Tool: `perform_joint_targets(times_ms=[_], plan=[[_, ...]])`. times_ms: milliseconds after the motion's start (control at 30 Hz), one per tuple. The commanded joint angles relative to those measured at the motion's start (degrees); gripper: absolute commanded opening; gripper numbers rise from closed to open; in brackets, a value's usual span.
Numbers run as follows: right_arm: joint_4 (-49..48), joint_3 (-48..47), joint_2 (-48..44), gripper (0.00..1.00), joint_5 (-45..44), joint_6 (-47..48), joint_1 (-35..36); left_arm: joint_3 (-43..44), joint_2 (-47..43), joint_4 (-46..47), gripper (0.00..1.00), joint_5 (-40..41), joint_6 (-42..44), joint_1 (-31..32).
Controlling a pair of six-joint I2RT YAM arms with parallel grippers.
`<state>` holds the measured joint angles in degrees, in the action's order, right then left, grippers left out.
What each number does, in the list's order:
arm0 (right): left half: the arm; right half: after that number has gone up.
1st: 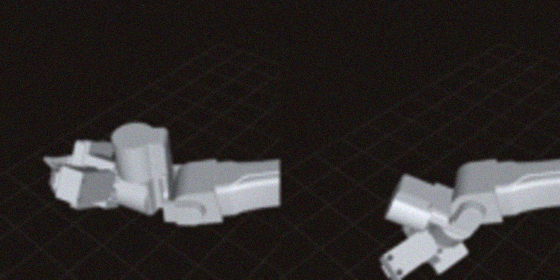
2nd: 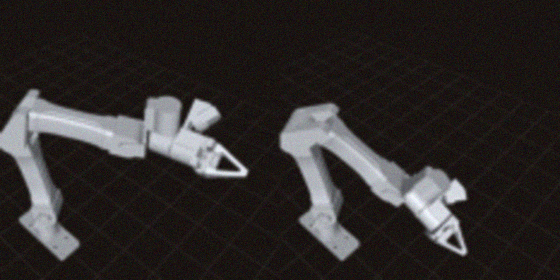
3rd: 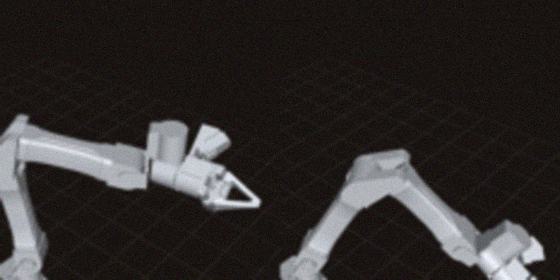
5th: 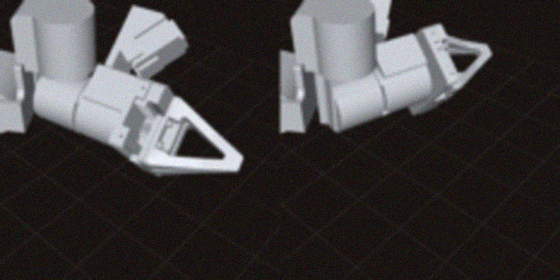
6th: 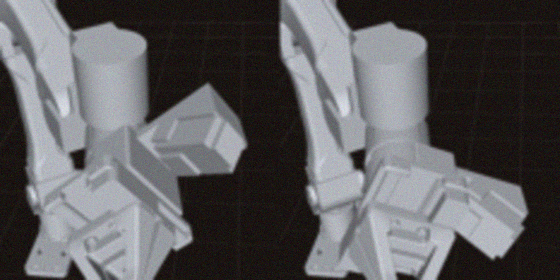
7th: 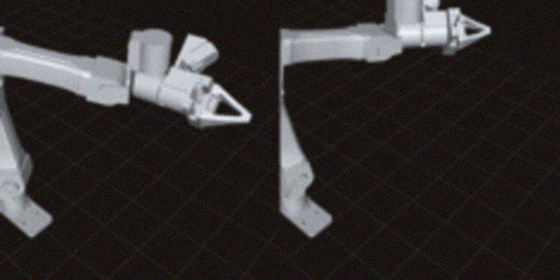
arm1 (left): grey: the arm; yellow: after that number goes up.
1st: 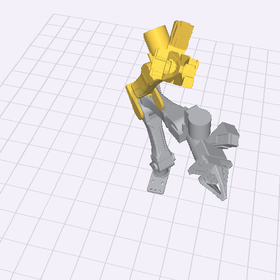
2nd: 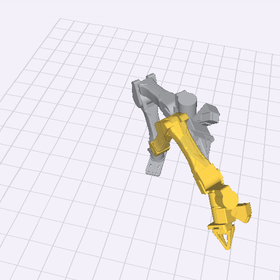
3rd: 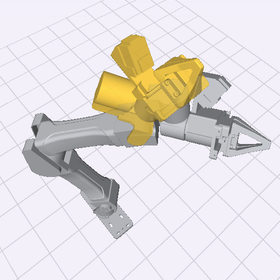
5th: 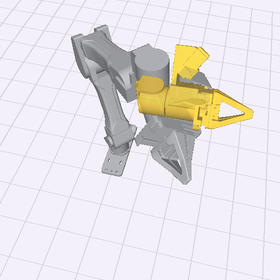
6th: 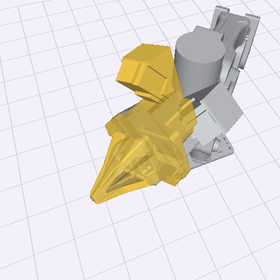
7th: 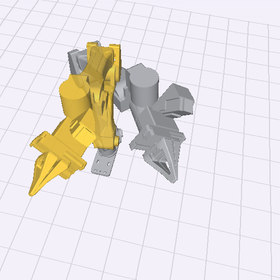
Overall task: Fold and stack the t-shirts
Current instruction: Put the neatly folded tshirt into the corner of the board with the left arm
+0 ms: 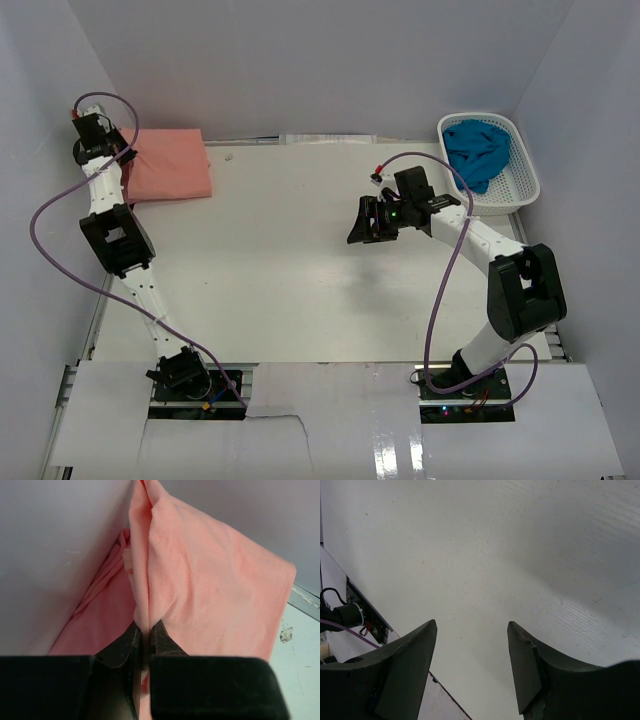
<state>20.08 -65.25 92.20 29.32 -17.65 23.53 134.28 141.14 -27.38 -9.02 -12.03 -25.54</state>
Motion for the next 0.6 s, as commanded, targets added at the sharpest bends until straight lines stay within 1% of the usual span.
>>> perform_joint_targets(times_ms=[0,200,233,267,300,333,367,433,567], plan=[[0.3,-2.8,0.5,0.65,2.1,1.0,0.3,1.2,-8.5,3.8,0.0,3.4,1.3,-1.5],[-0.5,-1.6,0.3,0.65,2.5,1.2,0.5,-1.7,-9.7,4.5,0.0,4.5,1.6,-1.5],[-0.7,-1.1,0.1,0.65,2.6,1.2,0.6,-2.9,-9.5,4.6,0.05,4.8,1.3,-1.5],[-0.9,-0.8,-0.1,0.65,2.7,1.2,0.5,-3.4,-9.1,4.6,0.17,4.8,1.1,-1.5],[-1.1,-0.5,-0.2,0.65,2.8,1.1,0.5,-3.8,-8.5,4.6,0.68,4.9,1.0,-1.5],[-1.4,-0.1,-0.4,0.65,2.9,1.1,0.5,-4.3,-8.4,4.5,0.94,5.0,0.9,-1.4],[-1.6,0.4,-0.4,0.65,3.0,1.0,0.5,-5.3,-8.3,4.6,0.98,5.8,0.9,-1.4],[-1.7,0.7,-0.5,0.65,3.1,1.0,0.5,-6.0,-8.8,4.6,0.98,6.7,0.7,-1.4],[-2.1,1.1,-0.4,0.65,3.2,1.0,0.5,-5.4,-10.0,4.7,0.98,5.7,0.8,0.2]])
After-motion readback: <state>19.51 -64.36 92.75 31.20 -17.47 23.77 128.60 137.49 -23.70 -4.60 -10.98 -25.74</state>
